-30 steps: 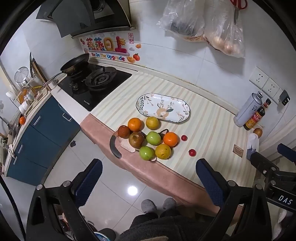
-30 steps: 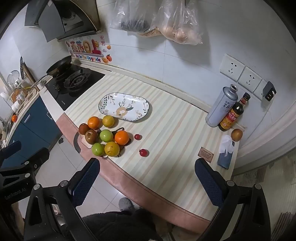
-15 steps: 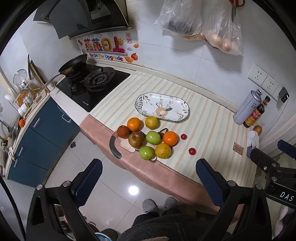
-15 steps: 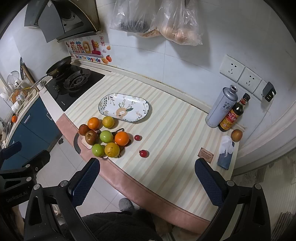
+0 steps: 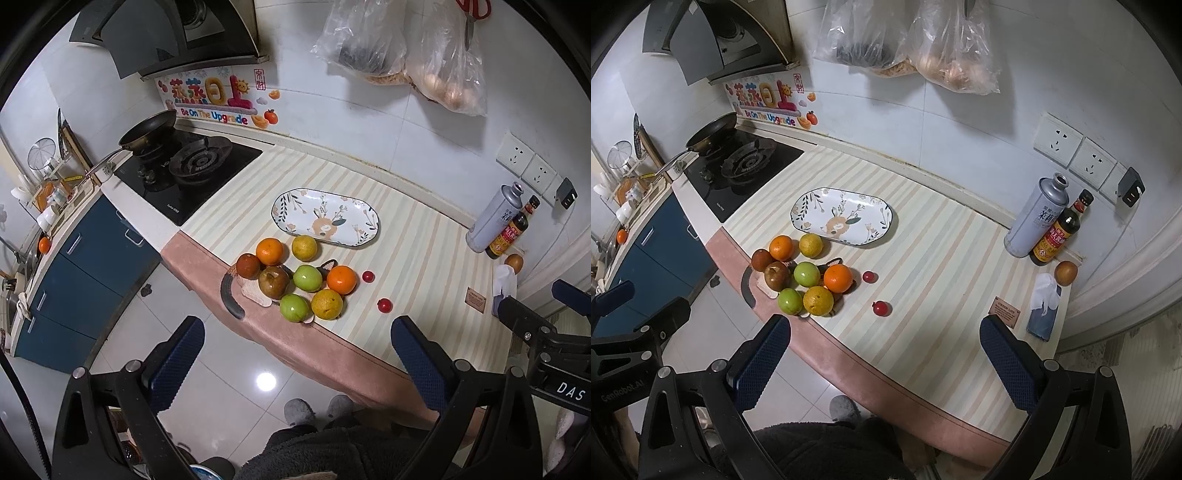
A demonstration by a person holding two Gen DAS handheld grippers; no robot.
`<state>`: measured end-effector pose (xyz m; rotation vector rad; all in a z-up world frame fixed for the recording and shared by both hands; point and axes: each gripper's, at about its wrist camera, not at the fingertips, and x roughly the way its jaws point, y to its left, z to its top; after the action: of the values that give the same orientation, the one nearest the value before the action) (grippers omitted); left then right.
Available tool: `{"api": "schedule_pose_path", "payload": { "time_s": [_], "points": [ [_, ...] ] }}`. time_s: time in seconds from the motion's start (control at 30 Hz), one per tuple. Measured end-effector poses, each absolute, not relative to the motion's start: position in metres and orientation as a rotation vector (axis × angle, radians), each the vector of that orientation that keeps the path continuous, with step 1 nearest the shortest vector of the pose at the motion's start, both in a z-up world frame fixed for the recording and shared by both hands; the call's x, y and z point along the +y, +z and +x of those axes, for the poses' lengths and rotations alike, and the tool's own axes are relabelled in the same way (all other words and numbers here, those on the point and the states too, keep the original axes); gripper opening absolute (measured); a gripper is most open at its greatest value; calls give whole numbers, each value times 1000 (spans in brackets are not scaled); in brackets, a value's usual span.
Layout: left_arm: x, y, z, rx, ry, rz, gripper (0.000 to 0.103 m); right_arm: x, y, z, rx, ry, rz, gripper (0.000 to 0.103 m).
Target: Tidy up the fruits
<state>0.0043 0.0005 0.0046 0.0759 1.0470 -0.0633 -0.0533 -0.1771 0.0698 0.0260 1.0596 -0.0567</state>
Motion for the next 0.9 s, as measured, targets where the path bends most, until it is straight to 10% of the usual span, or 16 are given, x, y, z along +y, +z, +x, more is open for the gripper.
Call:
{"api": "schedule_pose_path", "payload": {
  "time_s": [0.9],
  "points": [
    [4, 10, 2, 1040, -64, 67, 103, -172, 70, -55, 1062, -55, 23, 103]
  ]
}}
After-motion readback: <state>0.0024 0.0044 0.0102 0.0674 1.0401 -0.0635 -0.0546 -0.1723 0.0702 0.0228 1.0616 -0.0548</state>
